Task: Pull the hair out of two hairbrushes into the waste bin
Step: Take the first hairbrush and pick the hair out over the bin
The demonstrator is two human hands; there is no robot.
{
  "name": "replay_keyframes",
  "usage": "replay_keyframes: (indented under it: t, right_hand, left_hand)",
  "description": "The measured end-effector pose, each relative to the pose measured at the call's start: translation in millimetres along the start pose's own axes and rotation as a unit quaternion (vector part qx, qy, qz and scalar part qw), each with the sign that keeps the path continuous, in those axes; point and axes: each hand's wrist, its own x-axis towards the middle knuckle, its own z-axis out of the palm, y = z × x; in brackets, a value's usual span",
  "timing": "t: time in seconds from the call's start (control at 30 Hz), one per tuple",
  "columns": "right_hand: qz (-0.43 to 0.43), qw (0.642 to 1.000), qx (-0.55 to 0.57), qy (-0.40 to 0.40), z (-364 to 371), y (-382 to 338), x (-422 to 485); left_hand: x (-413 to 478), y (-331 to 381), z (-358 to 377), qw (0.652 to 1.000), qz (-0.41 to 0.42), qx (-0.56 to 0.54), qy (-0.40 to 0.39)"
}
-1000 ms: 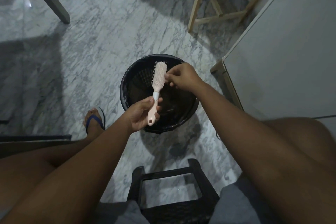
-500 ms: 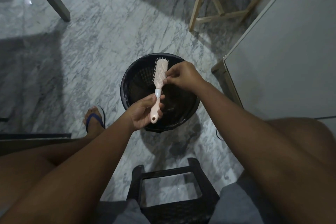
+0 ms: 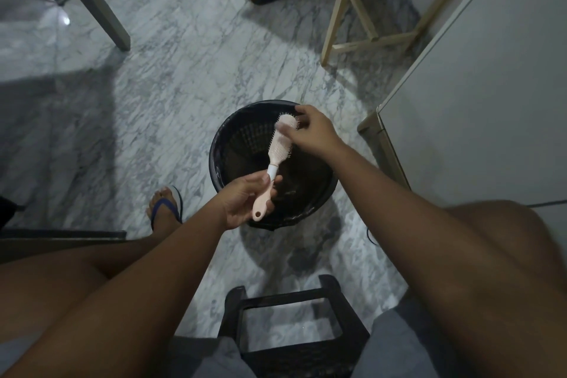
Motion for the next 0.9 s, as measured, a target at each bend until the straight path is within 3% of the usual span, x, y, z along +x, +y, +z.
replay_keyframes:
  t: [0.07,0.23,0.4,0.53,0.6,0.7,0.9]
  right_hand:
    - [-0.014,0.999,-0.047,-0.009,5.0,-6.9,-7.6]
    - [-0.024,0.998,-0.045,0.031,-1.8,-39.2,-10.6]
    - [0.019,0.999,-0.034,0.026,-7.0,-34.4,-4.8]
    - [0.070,0.991,0.106,0.044,-2.2,-35.9,-3.9]
    - [0.044,0.994,0.095,0.015,5.8,-31.8,-13.1]
    - [-0.062,0.997,0.018,-0.041,17.0,-20.6,-23.1]
    - [-0.044,0.997,0.058,0.020,14.3,-24.2,-16.1]
  left_hand:
    - [-5.8,-1.6,3.2,0.999,0.006,0.028,0.014]
    - [-25.5,-1.4,12.9,1.000,0.024,0.012,-0.002]
    - [-25.3,-6.5,16.6,1.000,0.014,-0.010,-0.008]
    - [-27.5,-2.1,16.4,0.997,0.030,-0.069,0.001]
    - [-25.3,0.2,16.2,0.993,0.047,-0.105,0.022]
    - [-23.9,2.5,14.9,0.991,0.051,-0.119,0.031]
    - [-29.8,7.9,6.3,0.992,0.024,-0.116,-0.037]
